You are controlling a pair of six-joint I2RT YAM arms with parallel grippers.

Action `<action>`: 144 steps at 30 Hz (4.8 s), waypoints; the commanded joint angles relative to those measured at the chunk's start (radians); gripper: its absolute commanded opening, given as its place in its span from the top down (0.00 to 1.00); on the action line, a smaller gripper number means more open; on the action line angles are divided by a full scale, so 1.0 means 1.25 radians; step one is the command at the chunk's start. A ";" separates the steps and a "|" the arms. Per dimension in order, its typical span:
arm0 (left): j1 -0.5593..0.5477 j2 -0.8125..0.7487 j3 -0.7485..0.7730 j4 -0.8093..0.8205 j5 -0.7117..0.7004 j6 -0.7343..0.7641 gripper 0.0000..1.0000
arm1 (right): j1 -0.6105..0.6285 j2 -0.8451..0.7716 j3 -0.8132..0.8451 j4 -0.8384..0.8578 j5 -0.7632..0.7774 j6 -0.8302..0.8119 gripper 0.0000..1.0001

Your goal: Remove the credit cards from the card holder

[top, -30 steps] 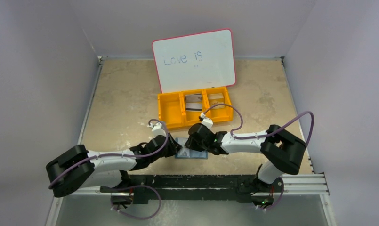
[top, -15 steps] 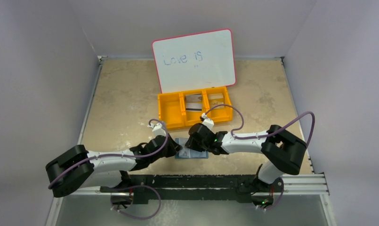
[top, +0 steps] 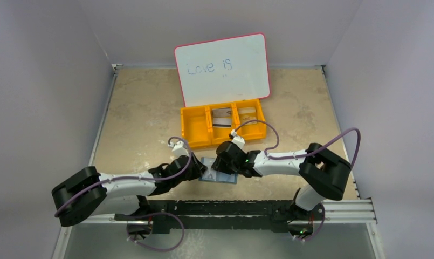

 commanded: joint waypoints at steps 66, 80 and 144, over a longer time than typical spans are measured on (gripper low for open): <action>-0.009 0.186 -0.026 0.068 0.031 -0.002 1.00 | -0.038 -0.133 -0.388 0.615 0.009 0.175 0.84; -0.008 0.190 -0.029 0.073 0.026 -0.005 1.00 | -0.039 -0.159 -0.296 0.313 -0.024 0.185 0.71; -0.010 0.135 -0.055 0.075 -0.029 -0.015 1.00 | -0.074 -0.183 -0.428 0.494 -0.042 0.176 1.00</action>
